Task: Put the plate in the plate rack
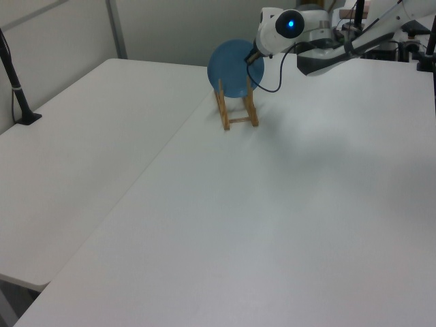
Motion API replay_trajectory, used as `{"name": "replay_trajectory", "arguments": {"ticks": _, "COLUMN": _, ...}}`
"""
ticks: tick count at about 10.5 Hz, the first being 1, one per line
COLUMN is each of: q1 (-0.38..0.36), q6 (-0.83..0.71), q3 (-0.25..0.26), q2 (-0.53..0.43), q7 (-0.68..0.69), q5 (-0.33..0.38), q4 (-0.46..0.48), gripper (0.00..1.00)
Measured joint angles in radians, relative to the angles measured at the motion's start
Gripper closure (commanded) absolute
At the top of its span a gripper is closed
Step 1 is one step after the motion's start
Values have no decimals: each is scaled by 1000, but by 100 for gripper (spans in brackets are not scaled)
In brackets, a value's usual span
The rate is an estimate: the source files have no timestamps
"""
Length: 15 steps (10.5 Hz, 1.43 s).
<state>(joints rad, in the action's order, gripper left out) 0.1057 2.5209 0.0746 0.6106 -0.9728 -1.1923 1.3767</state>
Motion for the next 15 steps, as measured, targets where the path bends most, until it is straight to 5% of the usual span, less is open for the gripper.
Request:
{"name": "replay_trajectory", "arguments": {"ticks": 3, "q1": -10, "q6": 1, "q3": -3, "q2": 0, "q7": -4, "q5": 0, "q4": -9, "gripper": 0}}
{"name": "replay_trajectory", "arguments": {"ticks": 5, "q1": -27, "q6": 1, "q3": -7, "q2": -11, "q7": -16, "q5": 65, "q4": -19, "gripper": 0}}
{"name": "replay_trajectory", "arguments": {"ticks": 9, "q1": -64, "q6": -44, "q3": -13, "q2": -114, "q7": 31, "q5": 390, "q4": -23, "gripper": 0}}
{"name": "replay_trajectory", "arguments": {"ticks": 12, "q1": -139, "q6": -303, "q3": -21, "q2": -208, "q7": 207, "q5": 701, "q4": 6, "gripper": 0}}
{"name": "replay_trajectory", "arguments": {"ticks": 15, "q1": -165, "q6": -520, "q3": -36, "q2": -343, "q7": 431, "q5": 912, "q4": 103, "gripper": 0}}
